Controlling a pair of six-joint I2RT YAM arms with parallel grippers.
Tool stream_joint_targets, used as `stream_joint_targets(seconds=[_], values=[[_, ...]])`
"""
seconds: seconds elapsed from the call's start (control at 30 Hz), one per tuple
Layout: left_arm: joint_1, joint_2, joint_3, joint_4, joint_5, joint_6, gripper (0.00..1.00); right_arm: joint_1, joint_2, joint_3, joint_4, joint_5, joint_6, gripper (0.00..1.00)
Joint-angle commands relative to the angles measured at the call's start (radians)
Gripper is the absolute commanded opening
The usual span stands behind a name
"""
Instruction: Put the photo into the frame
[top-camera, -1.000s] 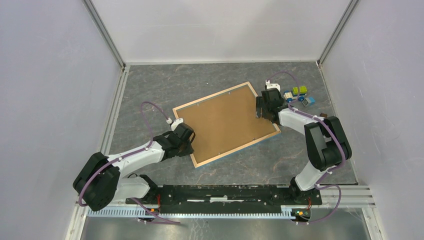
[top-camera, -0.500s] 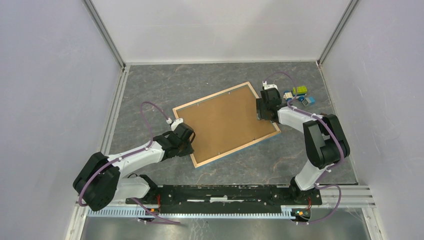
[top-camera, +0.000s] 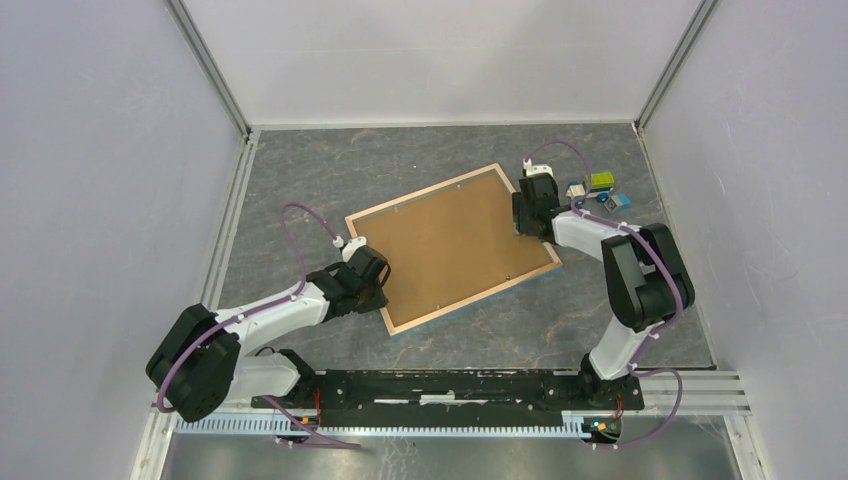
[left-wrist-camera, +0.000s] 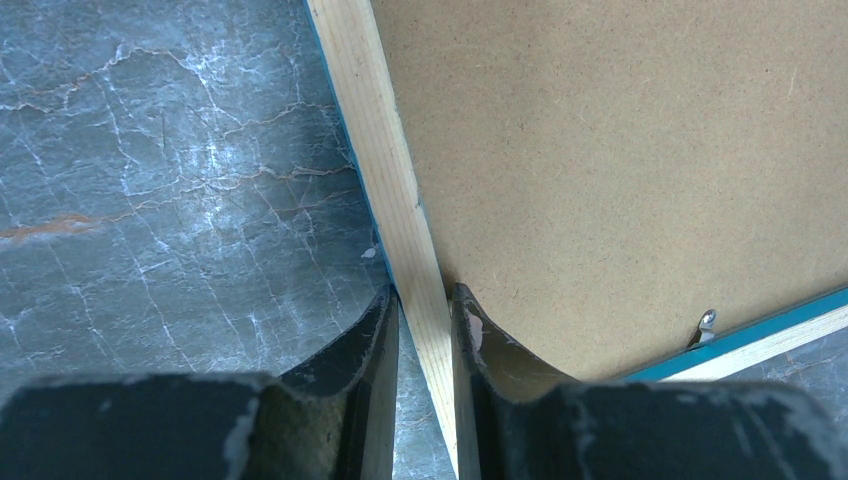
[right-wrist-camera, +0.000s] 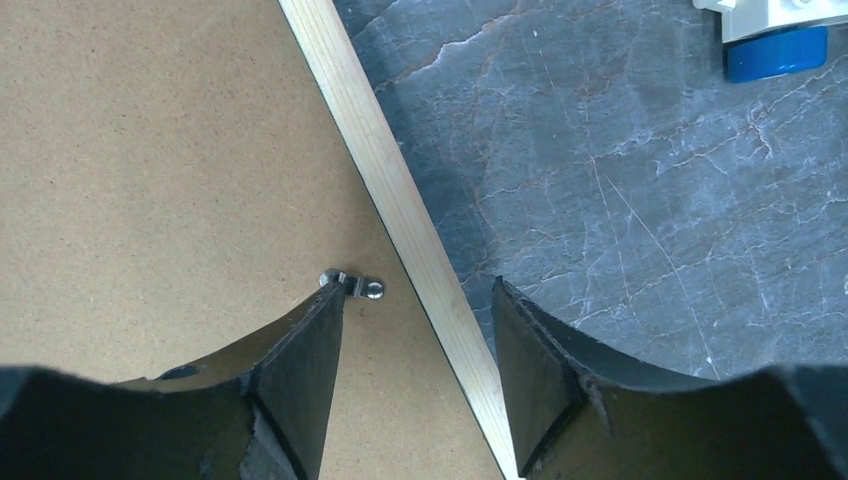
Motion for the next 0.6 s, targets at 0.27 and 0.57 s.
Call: stream_joint_targets(seconds=[0.27,0.57], values=[[0.006,0.027,-0.033,-0.052,-0.087,0.003,0.02,-0.005,0.053,0.056,-0.07,0.036,0.022,0.54],[0.006,0.031,-0.03,-0.055,-0.087,0.002,0.02,-0.004,0.07,0.07,-0.092,0.02,0.036,0.45]])
